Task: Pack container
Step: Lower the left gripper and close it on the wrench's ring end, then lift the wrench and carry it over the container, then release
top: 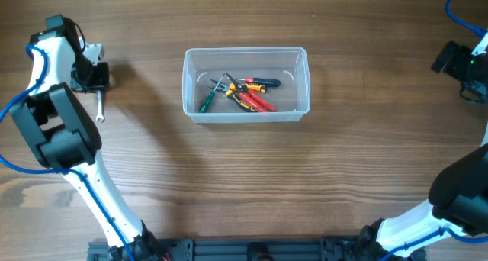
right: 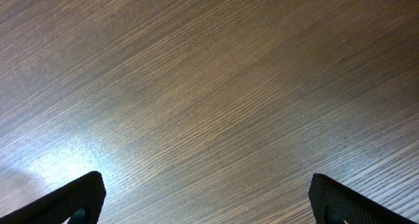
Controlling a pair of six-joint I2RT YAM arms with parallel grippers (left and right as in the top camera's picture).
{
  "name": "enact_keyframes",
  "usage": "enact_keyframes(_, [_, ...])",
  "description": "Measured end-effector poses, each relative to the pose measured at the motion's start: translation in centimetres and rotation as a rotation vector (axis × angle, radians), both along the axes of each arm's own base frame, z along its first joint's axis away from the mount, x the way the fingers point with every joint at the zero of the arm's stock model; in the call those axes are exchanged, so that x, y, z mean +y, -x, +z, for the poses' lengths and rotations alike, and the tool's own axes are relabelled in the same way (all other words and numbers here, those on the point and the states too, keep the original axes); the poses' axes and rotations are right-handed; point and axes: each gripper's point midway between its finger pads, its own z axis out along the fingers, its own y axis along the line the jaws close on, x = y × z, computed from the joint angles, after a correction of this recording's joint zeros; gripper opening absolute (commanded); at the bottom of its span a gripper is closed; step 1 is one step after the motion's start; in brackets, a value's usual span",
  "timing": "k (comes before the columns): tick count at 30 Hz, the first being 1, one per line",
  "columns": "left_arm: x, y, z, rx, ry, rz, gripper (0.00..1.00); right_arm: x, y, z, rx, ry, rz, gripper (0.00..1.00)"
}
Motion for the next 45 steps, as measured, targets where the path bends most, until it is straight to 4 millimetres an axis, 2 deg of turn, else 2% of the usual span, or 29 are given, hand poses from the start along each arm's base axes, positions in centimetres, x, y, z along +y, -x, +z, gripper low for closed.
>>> enact_keyframes(2, [0.0, 0.0, 0.0, 0.0, 0.0, 0.002, 0.04, 0.0, 0.0, 0.0, 0.0, 0.0, 0.0, 1.0])
enact_keyframes(11, [0.0, 0.0, 0.0, -0.001, 0.0, 0.002, 0.04, 0.0, 0.0, 0.0, 0.0, 0.0, 0.001, 1.0])
enact_keyframes(15, [-0.2, -0.6, 0.5, -0.026, 0.017, 0.001, 0.04, 0.0, 0.0, 0.0, 0.0, 0.0, 0.0, 1.0])
enact_keyframes(19, [-0.9, -1.7, 3.3, -0.103, 0.043, -0.008, 0.04, 0.0, 0.0, 0.0, 0.0, 0.0, 0.0, 1.0])
enact_keyframes(21, [-1.5, -2.4, 6.2, -0.166, 0.032, -0.022, 0.04, 0.0, 0.0, 0.0, 0.0, 0.0, 0.001, 1.0])
enact_keyframes(22, [-2.1, -2.8, 8.3, -0.213, 0.022, -0.039, 0.04, 0.0, 0.0, 0.0, 0.0, 0.0, 0.001, 1.0])
enact_keyframes(25, [-4.7, -3.8, 13.6, -0.326, -0.004, -0.1, 0.04, 0.0, 0.0, 0.0, 0.0, 0.0, 0.0, 1.0])
enact_keyframes(27, [-7.5, -4.5, 17.6, -0.423, -0.019, -0.163, 0.04, 0.0, 0.0, 0.0, 0.0, 0.0, 0.001, 1.0])
enact_keyframes(28, [-7.9, -4.6, 18.1, -0.434, -0.021, -0.172, 0.04, 0.0, 0.0, 0.0, 0.0, 0.0, 0.0, 1.0])
enact_keyframes(29, [-11.1, -4.8, 21.5, -0.517, -0.023, -0.24, 0.04, 0.0, 0.0, 0.0, 0.0, 0.0, 0.001, 1.0])
enact_keyframes(31, [-15.1, -4.4, 24.7, -0.593, -0.013, -0.321, 0.04, 0.0, 0.0, 0.0, 0.0, 0.0, 0.0, 1.0])
enact_keyframes(33, [-19.4, -3.6, 27.0, -0.646, 0.02, -0.409, 0.04, 0.0, 0.0, 0.0, 0.0, 0.0, 0.0, 1.0])
enact_keyframes(34, [-20.9, -3.2, 27.6, -0.659, 0.039, -0.441, 0.04, 0.0, 0.0, 0.0, 0.0, 0.0, 0.001, 1.0])
enact_keyframes(36, [-25.6, -1.6, 28.6, -0.669, 0.107, -0.542, 0.04, 0.0, 0.0, 0.0, 0.0, 0.0, 0.001, 1.0])
enact_keyframes(38, [-29.2, 0.3, 28.3, -0.631, 0.159, -0.631, 0.04, 0.0, 0.0, 0.0, 0.0, 0.0, 0.0, 1.0])
enact_keyframes(40, [-32.0, 2.4, 27.5, -0.571, 0.197, -0.714, 0.04, 0.0, 0.0, 0.0, 0.0, 0.0, 0.001, 1.0])
enact_keyframes(43, [-34.8, 5.2, 26.5, -0.494, 0.229, -0.825, 0.04, 0.0, 0.0, 0.0, 0.0, 0.0, 0.0, 1.0])
enact_keyframes(45, [-35.9, 6.4, 26.0, -0.461, 0.237, -0.887, 0.04, 0.0, 0.0, 0.0, 0.0, 0.0, 0.0, 1.0])
